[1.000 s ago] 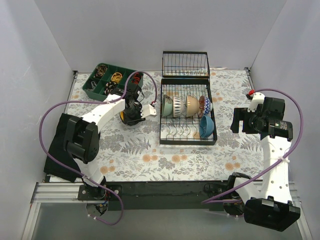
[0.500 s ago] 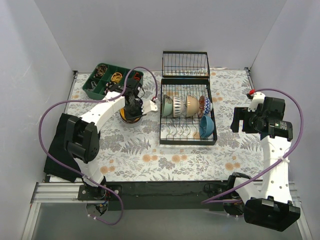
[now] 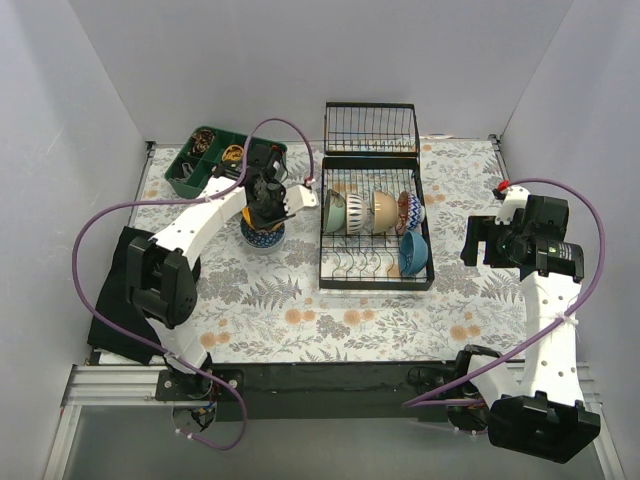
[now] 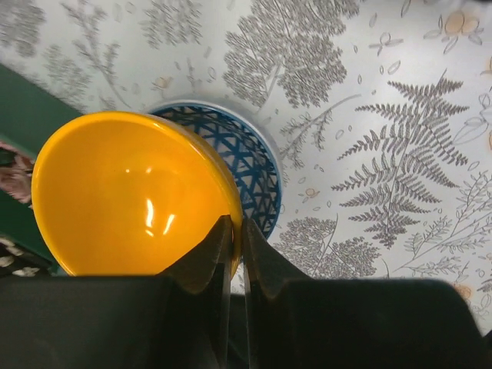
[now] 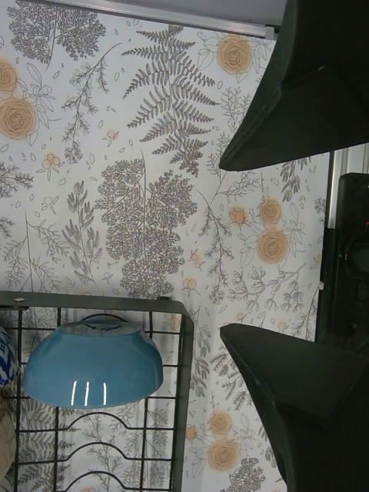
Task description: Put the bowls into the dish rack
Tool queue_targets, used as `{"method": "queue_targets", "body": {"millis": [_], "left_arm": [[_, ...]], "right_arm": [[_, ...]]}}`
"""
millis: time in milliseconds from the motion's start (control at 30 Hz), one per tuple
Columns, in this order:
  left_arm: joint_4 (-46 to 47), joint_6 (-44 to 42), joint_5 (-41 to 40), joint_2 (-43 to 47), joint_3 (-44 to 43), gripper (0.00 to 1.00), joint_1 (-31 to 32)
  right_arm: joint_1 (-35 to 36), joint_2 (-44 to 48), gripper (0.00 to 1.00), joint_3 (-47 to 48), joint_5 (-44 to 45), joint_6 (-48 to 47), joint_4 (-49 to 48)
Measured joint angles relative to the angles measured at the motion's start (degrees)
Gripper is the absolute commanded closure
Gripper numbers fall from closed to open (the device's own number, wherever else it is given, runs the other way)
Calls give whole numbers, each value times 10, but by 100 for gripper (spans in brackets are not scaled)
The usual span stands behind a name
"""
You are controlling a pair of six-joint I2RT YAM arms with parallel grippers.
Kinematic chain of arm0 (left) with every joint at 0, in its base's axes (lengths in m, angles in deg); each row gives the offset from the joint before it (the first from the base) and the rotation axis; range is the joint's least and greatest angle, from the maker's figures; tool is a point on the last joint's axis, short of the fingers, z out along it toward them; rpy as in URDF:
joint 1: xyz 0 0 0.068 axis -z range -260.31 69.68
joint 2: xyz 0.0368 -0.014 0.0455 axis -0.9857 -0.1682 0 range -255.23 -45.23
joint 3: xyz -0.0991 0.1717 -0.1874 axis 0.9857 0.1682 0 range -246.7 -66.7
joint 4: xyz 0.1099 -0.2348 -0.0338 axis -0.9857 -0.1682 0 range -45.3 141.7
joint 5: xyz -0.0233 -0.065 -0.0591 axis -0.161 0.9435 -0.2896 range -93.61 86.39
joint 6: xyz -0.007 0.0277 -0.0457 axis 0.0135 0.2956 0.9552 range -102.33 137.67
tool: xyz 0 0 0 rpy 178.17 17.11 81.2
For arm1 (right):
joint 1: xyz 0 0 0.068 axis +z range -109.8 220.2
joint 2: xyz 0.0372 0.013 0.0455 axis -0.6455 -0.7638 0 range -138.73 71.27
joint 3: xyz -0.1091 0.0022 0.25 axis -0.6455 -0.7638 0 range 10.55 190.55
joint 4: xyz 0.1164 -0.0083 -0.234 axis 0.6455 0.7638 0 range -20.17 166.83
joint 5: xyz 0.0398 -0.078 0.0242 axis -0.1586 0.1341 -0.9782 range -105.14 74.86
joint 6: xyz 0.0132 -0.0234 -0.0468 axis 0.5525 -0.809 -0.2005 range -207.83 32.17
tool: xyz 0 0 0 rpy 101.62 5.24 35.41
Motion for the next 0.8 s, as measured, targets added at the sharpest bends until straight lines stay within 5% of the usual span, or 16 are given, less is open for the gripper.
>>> {"method": "queue_targets", "body": {"millis": [200,367,600,800], "left_arm": [[5,47,47,52,-44,100,11],[59,156,179,125,-39,100,41],[325,384,367,228,147,100,90],[584,555,428,206,276,100,127]], "right_arm": [[0,3,11,0,6,0,0],[0,5,11,0,15,0,0],[0,5,12,2,32,-3,5],[0,0,12,9,51,-14,9]]}}
